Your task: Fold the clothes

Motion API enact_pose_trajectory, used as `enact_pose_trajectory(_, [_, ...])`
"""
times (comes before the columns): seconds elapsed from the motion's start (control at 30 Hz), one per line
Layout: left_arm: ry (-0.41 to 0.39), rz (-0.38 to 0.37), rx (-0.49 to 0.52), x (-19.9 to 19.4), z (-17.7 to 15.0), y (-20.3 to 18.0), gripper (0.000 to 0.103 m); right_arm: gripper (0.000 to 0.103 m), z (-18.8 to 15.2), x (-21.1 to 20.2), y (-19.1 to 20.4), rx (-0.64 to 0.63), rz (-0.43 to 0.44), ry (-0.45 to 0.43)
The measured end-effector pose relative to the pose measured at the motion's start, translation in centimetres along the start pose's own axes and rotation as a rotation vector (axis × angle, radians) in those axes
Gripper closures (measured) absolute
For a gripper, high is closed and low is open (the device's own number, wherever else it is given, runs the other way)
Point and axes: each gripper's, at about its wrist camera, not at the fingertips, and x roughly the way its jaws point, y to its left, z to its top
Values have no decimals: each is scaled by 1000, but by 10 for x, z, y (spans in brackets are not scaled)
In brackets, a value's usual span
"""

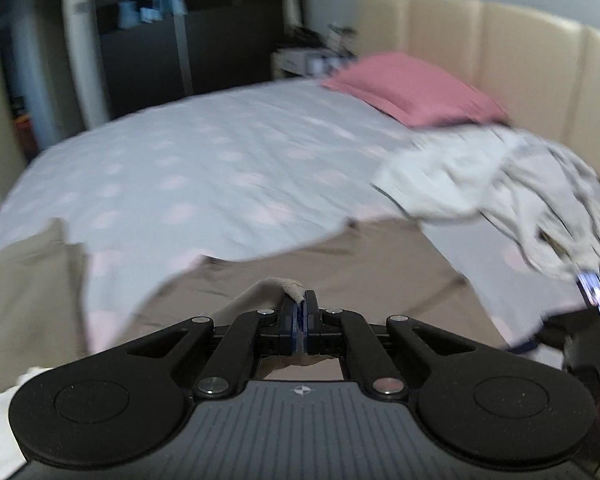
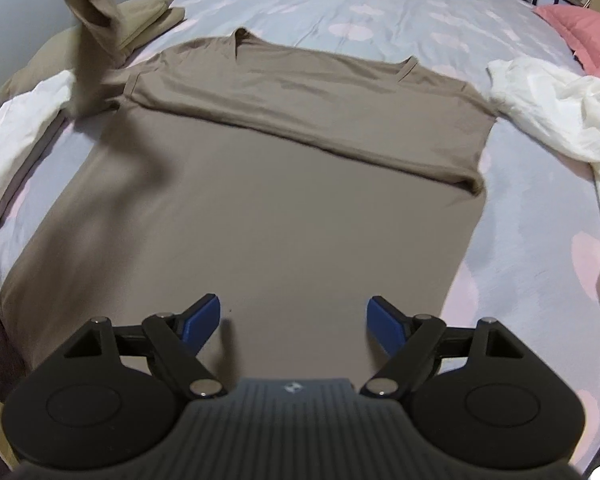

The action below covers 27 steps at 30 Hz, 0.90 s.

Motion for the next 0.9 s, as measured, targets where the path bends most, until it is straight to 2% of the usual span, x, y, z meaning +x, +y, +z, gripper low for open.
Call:
enact_pose_trajectory(0.13, [85, -64, 79, 34, -10, -35, 102, 20, 1, -3, -2, -8, -7, -12])
enact_pose_trajectory(0.23, [132, -84, 115, 51, -16, -48, 102, 20, 1, -3, -4, -9, -14, -12])
enact_pose_trajectory(0.4, [164, -102, 117, 57, -24, -49, 100, 20, 1, -1, -5, -20, -27, -18])
enact_pose_trajectory(0.43, [164, -105, 115, 57, -24, -48, 97, 20, 1, -1, -4, -22, -26, -19])
enact_pose_trajectory(0.5, [156, -110, 111, 54, -24, -46, 82, 20, 1, 1, -4, -22, -21, -15])
enact_pose_trajectory(0.6, [134, -108, 103, 49, -24, -42, 64, 20, 0, 4, -5, -19, -26, -8])
enact_pose_trajectory(0.67, [127, -106, 95, 46, -25, -38, 60, 20, 1, 6, -7, -14, -36, -5])
enact_pose_trajectory(0.9, [127, -59, 41, 37, -31, -7, 60, 21, 8, 3, -15, 6, -21, -18])
